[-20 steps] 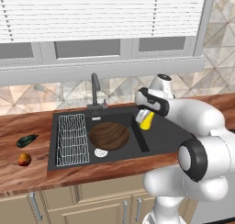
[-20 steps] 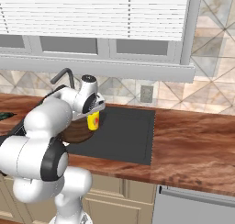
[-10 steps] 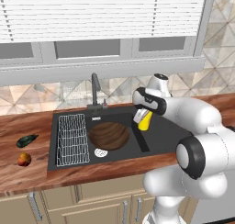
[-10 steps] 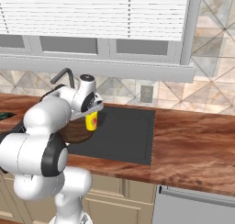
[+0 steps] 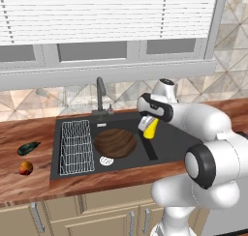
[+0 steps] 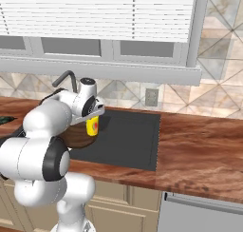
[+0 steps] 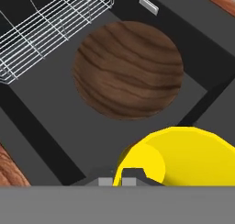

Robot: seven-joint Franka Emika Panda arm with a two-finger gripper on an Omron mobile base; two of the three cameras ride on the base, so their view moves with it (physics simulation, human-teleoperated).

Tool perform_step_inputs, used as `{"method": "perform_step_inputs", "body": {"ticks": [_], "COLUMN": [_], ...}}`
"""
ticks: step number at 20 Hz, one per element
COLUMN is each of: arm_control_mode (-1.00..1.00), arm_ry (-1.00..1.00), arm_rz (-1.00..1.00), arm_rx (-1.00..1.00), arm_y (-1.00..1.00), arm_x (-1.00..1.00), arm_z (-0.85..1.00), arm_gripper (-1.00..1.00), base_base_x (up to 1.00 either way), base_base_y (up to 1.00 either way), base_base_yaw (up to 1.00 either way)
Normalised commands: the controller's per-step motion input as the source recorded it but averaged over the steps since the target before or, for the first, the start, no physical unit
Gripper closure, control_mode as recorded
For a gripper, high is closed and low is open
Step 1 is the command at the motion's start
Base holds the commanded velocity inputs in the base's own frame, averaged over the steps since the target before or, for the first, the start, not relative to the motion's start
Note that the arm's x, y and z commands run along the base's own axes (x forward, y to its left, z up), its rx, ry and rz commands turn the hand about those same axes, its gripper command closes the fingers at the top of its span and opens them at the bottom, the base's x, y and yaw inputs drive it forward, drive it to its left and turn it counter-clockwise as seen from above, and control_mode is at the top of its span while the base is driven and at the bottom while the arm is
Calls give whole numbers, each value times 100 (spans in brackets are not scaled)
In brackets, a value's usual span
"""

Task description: Remove the eggplant and peach from the sink. Then move the bowl and cup from the counter to the sink for washing.

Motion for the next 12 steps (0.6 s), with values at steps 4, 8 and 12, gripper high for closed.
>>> {"method": "perform_step_inputs", "body": {"ticks": [4,8,12], "arm_control_mode": [-100,-100,-100], "arm_ry": [0,0,0], "arm_rz": [0,0,0], "arm_rx": [0,0,0], "arm_y": [15,15,15], "arm_x": [-7,-9,-12], "arm_z": [-4,-2,-1], "arm_gripper": [100,100,100], "base_base_x": [0,0,0], "base_base_y": [0,0,0], "base_base_yaw": [0,0,0]}}
